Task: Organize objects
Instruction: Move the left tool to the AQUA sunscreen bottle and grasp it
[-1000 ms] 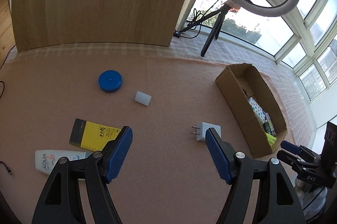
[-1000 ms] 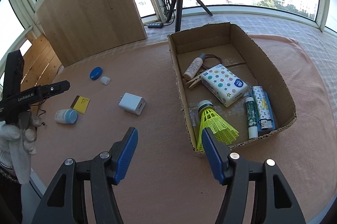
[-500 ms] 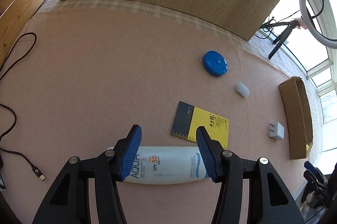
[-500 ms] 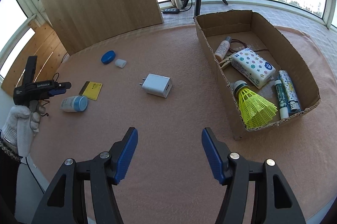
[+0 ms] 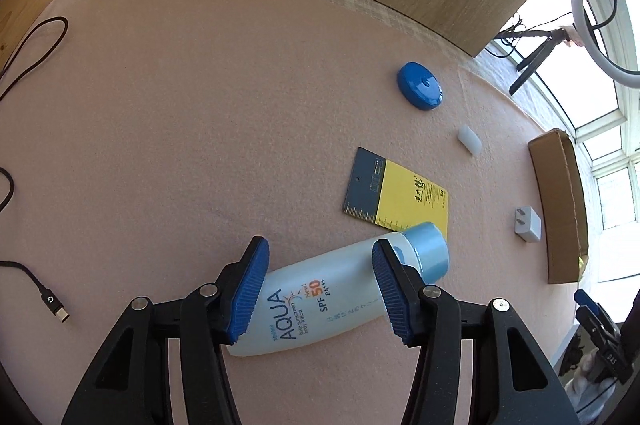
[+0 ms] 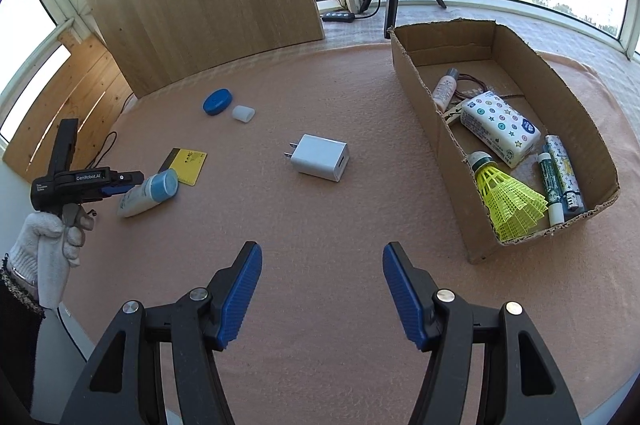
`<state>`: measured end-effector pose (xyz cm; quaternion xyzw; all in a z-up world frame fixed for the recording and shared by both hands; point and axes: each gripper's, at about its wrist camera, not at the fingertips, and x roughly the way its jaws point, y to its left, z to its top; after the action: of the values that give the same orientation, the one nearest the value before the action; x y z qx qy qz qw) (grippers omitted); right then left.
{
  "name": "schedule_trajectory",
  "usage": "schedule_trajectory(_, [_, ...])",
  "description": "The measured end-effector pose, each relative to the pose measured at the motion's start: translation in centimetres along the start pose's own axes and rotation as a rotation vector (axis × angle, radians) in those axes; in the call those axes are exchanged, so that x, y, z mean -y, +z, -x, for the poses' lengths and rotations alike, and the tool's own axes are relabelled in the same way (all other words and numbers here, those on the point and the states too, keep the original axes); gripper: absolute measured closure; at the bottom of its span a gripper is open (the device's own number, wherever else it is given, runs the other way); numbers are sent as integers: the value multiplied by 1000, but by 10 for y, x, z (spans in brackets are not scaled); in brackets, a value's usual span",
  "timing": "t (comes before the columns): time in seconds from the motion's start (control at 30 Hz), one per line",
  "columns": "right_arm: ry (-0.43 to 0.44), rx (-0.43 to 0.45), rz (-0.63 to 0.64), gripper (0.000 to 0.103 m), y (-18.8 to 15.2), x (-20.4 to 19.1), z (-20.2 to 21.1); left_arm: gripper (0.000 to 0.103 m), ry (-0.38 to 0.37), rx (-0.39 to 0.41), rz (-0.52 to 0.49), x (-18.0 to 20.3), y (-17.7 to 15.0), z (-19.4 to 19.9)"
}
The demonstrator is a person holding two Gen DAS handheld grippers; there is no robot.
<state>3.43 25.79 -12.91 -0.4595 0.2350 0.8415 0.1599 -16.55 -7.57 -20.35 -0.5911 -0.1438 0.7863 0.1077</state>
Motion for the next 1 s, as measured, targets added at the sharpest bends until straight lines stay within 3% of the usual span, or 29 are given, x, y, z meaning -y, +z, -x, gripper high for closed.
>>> schedule_trajectory(0.3, [30, -27, 37, 44, 1, -17, -13, 48, -65, -16, -44, 26, -31, 2])
schedule_trajectory(0.47, [43, -41, 59, 44, 0, -29, -21, 61, -100, -30, -60, 42, -48, -4])
schedule_trajectory(0.67, [52, -53, 73, 44, -2, -38, -28, 68, -139, -10, -51, 55, -67, -9])
schedule_trajectory(0.9, [71, -70, 76, 44, -5, -44, -34, 69, -192, -8, -22, 80, -95, -21])
schedule_trajectory(1.0, [82, -78, 77, 44, -4, -48, -38, 69, -192, -18, -59, 96, -106, -24])
